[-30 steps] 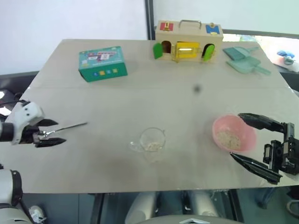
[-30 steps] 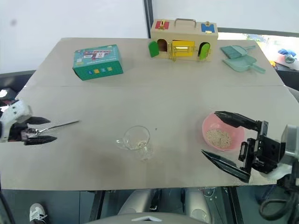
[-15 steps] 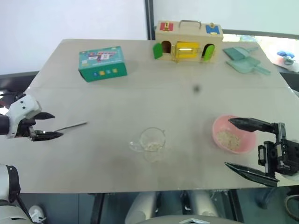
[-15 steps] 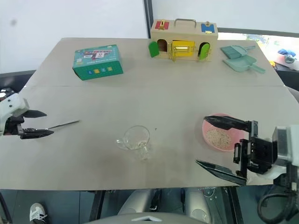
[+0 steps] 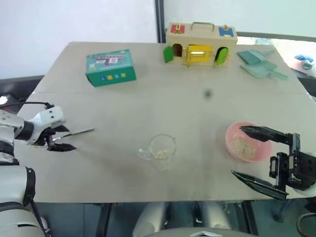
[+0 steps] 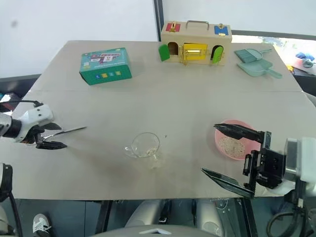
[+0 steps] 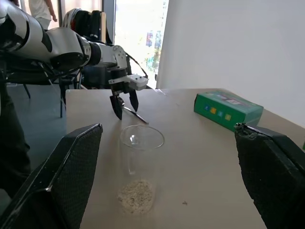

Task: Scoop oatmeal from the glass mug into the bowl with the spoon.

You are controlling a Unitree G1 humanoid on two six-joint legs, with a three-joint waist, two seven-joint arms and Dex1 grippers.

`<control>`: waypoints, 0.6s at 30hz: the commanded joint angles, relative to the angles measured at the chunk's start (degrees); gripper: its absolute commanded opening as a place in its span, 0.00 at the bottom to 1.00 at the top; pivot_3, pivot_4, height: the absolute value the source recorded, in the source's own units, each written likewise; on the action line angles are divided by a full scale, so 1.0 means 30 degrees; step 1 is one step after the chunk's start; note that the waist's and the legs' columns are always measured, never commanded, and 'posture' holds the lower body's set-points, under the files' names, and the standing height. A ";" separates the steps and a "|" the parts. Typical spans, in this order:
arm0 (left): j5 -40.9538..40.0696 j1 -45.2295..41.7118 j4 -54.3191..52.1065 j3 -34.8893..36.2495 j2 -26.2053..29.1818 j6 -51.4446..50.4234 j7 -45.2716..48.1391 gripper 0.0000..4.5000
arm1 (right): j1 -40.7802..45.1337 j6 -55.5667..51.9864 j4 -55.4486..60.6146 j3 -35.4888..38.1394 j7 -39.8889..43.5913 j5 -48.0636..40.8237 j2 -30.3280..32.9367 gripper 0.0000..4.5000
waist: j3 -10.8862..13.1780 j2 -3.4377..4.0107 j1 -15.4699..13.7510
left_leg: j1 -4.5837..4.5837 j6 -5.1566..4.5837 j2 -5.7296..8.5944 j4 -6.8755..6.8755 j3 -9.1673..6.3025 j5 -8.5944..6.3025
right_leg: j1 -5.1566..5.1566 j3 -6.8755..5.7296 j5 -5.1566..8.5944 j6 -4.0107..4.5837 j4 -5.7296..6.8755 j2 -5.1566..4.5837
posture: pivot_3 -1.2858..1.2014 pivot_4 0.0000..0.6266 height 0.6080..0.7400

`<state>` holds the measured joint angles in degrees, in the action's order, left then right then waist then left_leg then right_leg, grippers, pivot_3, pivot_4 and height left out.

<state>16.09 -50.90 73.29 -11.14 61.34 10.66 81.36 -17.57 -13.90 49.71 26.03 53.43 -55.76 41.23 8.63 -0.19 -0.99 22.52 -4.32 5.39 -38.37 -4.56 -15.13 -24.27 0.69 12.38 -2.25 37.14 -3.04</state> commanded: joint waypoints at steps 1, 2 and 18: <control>0.1556 0.0005 0.0665 -0.1399 -0.0925 -0.0578 0.0241 0.73 | -0.0180 0.0430 0.0870 0.0810 -0.0506 -0.0202 -0.0078 1.00 | -0.0061 0.0104 0.0003 | -0.0043 0.0000 -0.0001 0.0001 0.0001 0.0000 | 0.0023 0.0001 0.0002 -0.0002 0.0000 0.0000 | 0.52 0.24 1.00; 0.1612 -0.0126 0.0696 -0.1406 -0.1072 -0.0586 0.0034 0.68 | -0.0275 0.0461 0.0932 0.0823 -0.0567 -0.0192 -0.0067 1.00 | -0.0083 0.0141 0.0024 | -0.0092 -0.0002 -0.0001 0.0005 0.0002 -0.0001 | 0.0089 0.0005 0.0009 -0.0011 -0.0001 -0.0002 | 0.52 0.24 1.00; -0.1994 0.0453 -0.0596 0.1919 -0.1603 -0.1189 0.2408 0.01 | 0.0429 0.0481 -0.0083 0.0143 -0.0843 0.0329 -0.0018 1.00 | -0.0130 0.0194 -0.0008 | -0.0192 -0.0040 0.0003 -0.0008 0.0007 -0.0021 | 0.0208 0.0012 0.0043 -0.0058 -0.0028 -0.0022 | 0.52 0.24 1.00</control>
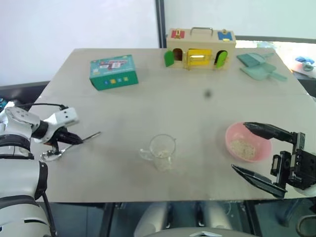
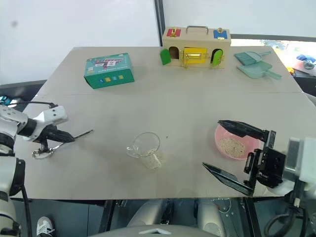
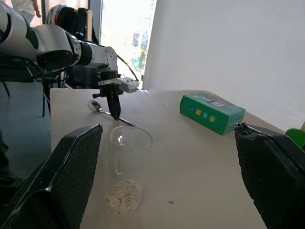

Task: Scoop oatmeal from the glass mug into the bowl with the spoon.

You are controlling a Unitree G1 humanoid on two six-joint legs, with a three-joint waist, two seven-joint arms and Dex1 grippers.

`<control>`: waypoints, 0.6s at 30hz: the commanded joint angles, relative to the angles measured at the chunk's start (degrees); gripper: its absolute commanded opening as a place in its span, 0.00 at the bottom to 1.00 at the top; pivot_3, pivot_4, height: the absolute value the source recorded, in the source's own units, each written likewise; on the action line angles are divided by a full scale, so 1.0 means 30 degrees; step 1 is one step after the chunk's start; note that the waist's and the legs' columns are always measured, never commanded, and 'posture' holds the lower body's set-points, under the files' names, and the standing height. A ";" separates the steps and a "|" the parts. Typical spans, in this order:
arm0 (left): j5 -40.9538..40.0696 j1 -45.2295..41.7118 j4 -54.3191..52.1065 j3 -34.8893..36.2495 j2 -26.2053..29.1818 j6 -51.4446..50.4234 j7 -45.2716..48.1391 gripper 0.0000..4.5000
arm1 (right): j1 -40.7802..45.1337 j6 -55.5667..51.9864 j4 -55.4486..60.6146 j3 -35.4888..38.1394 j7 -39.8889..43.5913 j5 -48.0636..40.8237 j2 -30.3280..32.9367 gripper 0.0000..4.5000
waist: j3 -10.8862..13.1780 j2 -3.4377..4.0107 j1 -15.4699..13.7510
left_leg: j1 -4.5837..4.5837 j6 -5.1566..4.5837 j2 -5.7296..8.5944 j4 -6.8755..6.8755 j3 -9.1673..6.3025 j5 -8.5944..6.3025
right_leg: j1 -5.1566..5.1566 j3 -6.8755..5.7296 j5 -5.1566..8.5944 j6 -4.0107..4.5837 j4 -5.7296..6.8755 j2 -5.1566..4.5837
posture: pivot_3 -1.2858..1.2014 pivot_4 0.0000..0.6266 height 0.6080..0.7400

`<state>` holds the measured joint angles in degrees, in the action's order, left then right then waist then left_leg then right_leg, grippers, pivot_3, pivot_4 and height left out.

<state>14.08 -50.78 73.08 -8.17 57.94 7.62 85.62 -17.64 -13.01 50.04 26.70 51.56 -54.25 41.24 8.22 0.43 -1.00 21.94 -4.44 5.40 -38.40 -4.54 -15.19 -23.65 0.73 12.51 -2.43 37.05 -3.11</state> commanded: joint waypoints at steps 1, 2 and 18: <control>-0.1918 0.0384 -0.0783 0.1446 -0.0616 -0.0628 0.1090 0.01 | 0.0747 0.0060 -0.0403 -0.0166 -0.0417 -0.0174 -0.0010 1.00 | 0.0011 -0.0024 -0.0022 | 0.0002 0.0000 0.0000 0.0000 -0.0001 0.0000 | 0.0000 0.0000 0.0000 0.0000 -0.0004 -0.0001 | 0.52 0.24 1.00; -0.2485 0.0346 -0.1070 0.1899 -0.0758 -0.1076 0.1260 0.01 | 0.1042 -0.0056 -0.0575 -0.0251 -0.0619 -0.0170 0.0019 1.00 | 0.0023 -0.0061 -0.0021 | 0.0006 -0.0001 -0.0001 0.0000 -0.0003 -0.0001 | -0.0001 -0.0004 0.0000 0.0001 -0.0005 -0.0003 | 0.52 0.24 1.00; -1.2980 0.0288 -1.7510 0.7371 -1.0368 -0.9424 -0.5878 0.01 | 0.9087 -0.6871 -0.3586 -0.2770 -0.9323 0.0615 0.2158 1.00 | 0.0154 -0.0396 0.0056 | 0.0357 0.0104 0.0020 -0.0107 -0.0004 0.0058 | -0.0312 0.0023 -0.0026 0.0003 0.0055 -0.0011 | 0.52 0.24 1.00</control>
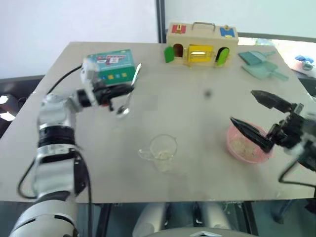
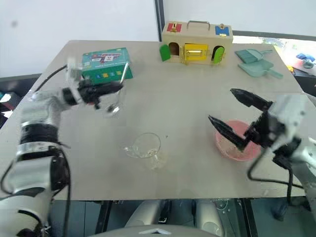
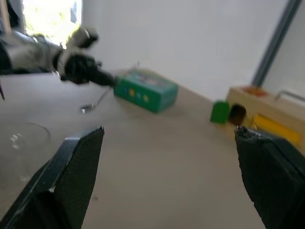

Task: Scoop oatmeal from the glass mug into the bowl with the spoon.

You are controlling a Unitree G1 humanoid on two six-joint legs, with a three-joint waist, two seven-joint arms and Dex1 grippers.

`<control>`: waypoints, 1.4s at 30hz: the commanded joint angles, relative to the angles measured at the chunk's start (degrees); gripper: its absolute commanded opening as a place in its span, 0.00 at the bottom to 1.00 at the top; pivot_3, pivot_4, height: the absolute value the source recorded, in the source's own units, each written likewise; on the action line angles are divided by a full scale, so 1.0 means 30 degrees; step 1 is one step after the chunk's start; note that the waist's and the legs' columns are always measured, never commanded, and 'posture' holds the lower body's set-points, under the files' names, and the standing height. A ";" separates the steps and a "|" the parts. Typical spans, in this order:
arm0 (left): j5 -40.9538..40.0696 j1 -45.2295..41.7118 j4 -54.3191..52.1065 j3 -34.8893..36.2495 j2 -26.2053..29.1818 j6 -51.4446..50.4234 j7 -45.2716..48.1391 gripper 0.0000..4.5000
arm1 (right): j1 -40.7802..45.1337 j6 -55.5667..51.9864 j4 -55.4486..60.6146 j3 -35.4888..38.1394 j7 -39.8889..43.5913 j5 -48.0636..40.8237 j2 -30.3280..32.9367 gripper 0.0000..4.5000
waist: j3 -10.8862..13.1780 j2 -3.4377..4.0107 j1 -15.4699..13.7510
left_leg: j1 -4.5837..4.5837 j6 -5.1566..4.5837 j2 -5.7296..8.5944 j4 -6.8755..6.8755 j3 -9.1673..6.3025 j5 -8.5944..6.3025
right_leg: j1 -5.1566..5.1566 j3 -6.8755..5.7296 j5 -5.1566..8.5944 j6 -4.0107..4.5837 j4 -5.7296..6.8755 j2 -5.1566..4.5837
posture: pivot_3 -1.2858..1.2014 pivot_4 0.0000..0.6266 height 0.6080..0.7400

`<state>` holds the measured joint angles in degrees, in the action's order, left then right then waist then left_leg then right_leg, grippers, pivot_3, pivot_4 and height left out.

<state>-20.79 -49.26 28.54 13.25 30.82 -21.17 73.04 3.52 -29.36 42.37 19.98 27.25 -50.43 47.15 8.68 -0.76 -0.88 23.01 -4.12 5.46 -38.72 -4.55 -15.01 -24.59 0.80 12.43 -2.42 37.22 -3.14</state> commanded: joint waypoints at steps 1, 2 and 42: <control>-0.1521 -0.0246 -0.2972 0.0212 -0.1794 0.0336 -0.2076 0.01 | 0.2850 -0.1749 -0.1539 -0.0838 -0.1386 -0.0813 -0.0002 1.00 | 0.0001 -0.0004 0.0095 | -0.0006 0.0001 0.0001 0.0002 0.0004 0.0000 | -0.0001 0.0003 -0.0001 0.0000 -0.0001 0.0001 | 0.52 0.24 1.00; -0.1398 -0.0357 -0.3065 0.0044 -0.2469 0.1261 -0.2444 0.01 | 0.4215 -0.1900 -0.2292 -0.1470 -0.2168 0.0015 -0.0405 1.00 | 0.0004 -0.0007 0.0204 | -0.0021 0.0004 -0.0003 0.0005 0.0017 0.0002 | -0.0001 0.0020 -0.0002 0.0001 0.0012 0.0010 | 0.52 0.24 1.00; 0.2812 -0.2365 0.0486 -0.4597 -0.5149 1.2303 -0.5689 0.01 | 1.7238 -0.9530 -0.8924 -0.4271 -0.8818 0.0507 -1.0906 1.00 | 0.0001 0.0016 0.0592 | 0.0262 0.0067 0.0047 -0.0083 0.0042 0.0051 | -0.0389 0.0042 -0.0011 0.0020 0.0258 0.0008 | 0.52 0.24 1.00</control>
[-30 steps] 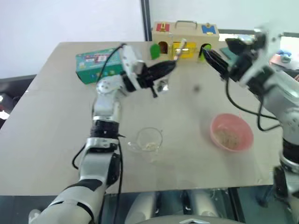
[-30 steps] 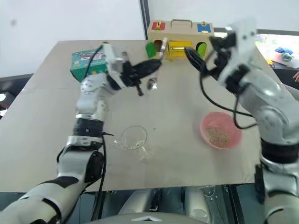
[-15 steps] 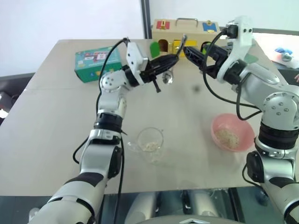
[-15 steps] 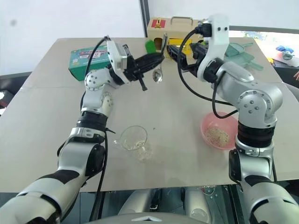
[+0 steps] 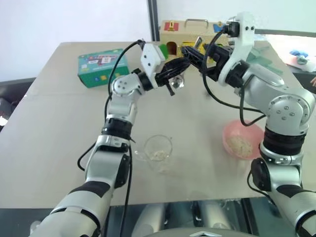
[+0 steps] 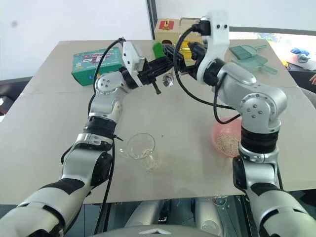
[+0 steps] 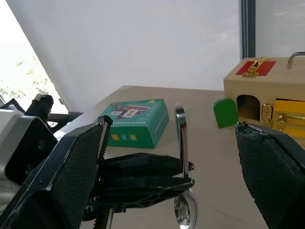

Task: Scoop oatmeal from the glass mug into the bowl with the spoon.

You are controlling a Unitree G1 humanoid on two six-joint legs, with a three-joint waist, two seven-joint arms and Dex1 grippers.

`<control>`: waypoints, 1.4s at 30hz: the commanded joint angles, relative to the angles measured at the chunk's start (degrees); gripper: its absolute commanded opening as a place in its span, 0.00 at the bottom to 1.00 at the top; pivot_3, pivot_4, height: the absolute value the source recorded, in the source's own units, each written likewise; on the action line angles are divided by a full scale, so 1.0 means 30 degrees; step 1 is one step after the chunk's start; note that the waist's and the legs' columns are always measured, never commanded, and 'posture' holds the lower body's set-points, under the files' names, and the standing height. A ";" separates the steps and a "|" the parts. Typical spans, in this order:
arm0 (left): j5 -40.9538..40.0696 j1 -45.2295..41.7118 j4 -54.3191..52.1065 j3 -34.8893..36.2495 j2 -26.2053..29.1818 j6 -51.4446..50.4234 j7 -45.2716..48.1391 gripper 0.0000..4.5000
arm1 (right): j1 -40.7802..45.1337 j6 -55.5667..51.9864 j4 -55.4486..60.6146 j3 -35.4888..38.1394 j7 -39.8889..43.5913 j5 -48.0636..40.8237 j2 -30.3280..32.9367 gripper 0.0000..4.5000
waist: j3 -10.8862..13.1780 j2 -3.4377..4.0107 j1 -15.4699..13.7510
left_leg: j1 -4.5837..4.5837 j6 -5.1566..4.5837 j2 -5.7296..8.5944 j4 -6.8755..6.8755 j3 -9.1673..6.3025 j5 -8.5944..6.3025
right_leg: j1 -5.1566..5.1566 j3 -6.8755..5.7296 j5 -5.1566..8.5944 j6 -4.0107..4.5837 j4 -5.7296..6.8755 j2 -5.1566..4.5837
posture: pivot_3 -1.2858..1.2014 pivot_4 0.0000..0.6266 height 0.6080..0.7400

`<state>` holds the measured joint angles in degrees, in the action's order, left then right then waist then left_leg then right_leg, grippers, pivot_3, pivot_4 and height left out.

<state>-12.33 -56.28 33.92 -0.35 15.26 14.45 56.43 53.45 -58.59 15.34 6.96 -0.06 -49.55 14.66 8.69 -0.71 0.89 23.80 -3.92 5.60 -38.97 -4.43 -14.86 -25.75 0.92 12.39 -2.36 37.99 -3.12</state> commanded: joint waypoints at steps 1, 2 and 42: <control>-0.0071 0.0014 -0.1446 -0.0071 0.0039 0.0398 -0.0163 0.01 | 0.0605 0.0142 -0.0061 0.0073 0.0264 0.0241 -0.0150 1.00 | 0.0001 0.0001 0.0003 | 0.0000 0.0000 0.0000 0.0000 0.0000 0.0000 | 0.0000 0.0000 0.0000 0.0000 0.0001 0.0000 | 0.52 0.24 1.00; -0.0116 0.0051 -0.1552 -0.0072 0.0047 0.0347 -0.0174 0.00 | 0.0596 0.0136 -0.0208 0.0088 0.0290 0.0301 -0.0192 0.94 | 0.0000 0.0001 0.0009 | 0.0001 0.0000 0.0000 0.0000 0.0000 0.0000 | 0.0000 0.0000 0.0000 0.0000 0.0001 0.0000 | 0.52 0.24 1.00; -1.1313 1.4873 -1.3379 0.8847 1.1406 -1.6684 0.4295 0.95 | -0.1642 0.0291 0.0172 0.1712 0.1155 0.0805 0.0605 0.00 | 0.0033 0.0085 0.0419 | -0.0067 0.0012 0.0000 0.0059 -0.0012 0.0004 | 0.0023 0.0037 0.0003 0.0006 -0.0002 0.0027 | 0.52 0.24 1.00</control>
<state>-46.25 -14.43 -4.33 23.09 47.73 -36.38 67.00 48.35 -59.53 14.60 11.50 2.16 -47.24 15.95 8.79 -0.46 2.14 23.60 -3.89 5.61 -38.75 -4.46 -14.85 -25.70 1.02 12.40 -2.34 37.95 -3.06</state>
